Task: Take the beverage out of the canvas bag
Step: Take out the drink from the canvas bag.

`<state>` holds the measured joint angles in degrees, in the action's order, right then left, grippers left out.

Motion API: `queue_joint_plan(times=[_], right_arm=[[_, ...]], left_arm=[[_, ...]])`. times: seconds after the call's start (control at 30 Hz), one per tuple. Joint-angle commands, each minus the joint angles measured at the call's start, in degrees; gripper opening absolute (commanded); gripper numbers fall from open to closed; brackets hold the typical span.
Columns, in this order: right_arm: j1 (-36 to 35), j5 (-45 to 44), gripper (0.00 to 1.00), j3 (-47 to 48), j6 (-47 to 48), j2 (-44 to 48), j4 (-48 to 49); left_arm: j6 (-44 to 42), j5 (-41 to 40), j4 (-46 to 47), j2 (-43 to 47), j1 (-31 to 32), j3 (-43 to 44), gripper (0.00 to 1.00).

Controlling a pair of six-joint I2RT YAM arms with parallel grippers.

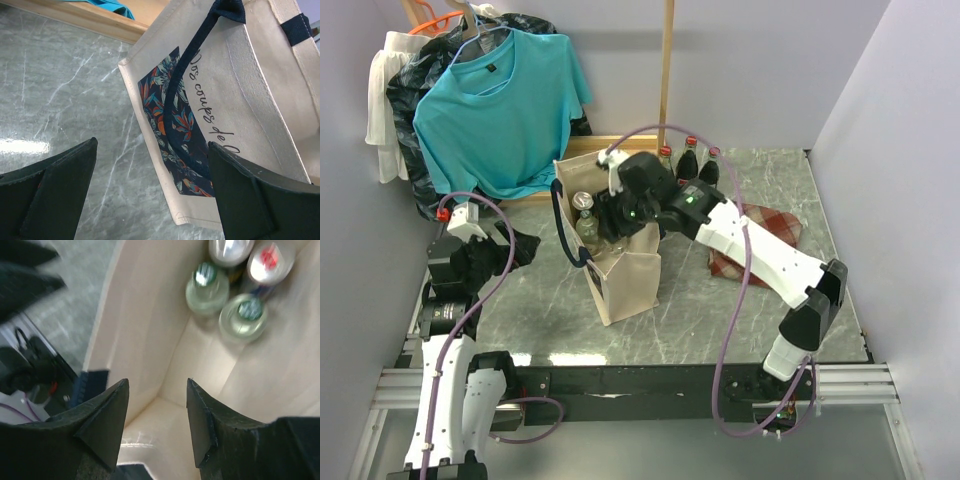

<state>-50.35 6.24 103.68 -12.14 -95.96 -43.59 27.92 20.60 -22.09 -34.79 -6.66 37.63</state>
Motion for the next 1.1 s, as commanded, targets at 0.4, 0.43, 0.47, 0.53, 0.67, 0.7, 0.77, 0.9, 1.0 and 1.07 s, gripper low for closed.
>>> queue_joint_plan(times=[0.4,0.43,0.47,0.53,0.67,0.7,0.77,0.9,1.0,1.07], right_arm=[[-2.12,-11.42,0.61,-0.52,-0.78,-2.72,-0.52],[-2.04,-11.86,0.62,0.64,-0.43,-3.43,-0.61],[-1.69,-12.04,0.62,1.69,0.01,-4.31,-0.88],[-1.07,-12.22,0.63,4.24,0.36,-6.34,-0.88],[1.21,-11.69,0.63,6.97,0.54,-8.54,-0.09],[2.43,-10.73,0.63,7.24,0.45,-9.15,0.00],[3.58,-9.59,0.63,7.94,0.19,-9.59,0.52],[5.96,-6.42,0.62,9.35,0.28,-11.52,1.06],[6.49,-6.50,0.60,12.06,1.07,-13.89,-0.43],[6.58,-6.42,0.60,14.00,1.59,-15.04,-1.58]], left_arm=[[0.55,-1.88,0.47,-1.16,0.33,1.48,0.96],[0.55,-1.97,0.29,-1.25,0.41,1.48,0.96],[0.55,-2.05,0.29,-1.25,0.42,1.48,0.96],[0.55,-2.23,0.20,-1.43,0.41,1.48,0.96],[0.47,-2.23,0.20,-2.30,0.33,1.57,0.96],[0.47,-2.14,0.20,-2.39,0.41,1.57,0.96],[0.47,-2.06,0.29,-2.74,0.42,1.57,0.96],[0.47,-1.97,0.46,-3.09,0.42,1.57,0.96],[0.38,-1.88,0.55,-3.62,0.41,1.66,0.96],[0.38,-1.88,0.38,-3.97,0.42,1.75,0.96]])
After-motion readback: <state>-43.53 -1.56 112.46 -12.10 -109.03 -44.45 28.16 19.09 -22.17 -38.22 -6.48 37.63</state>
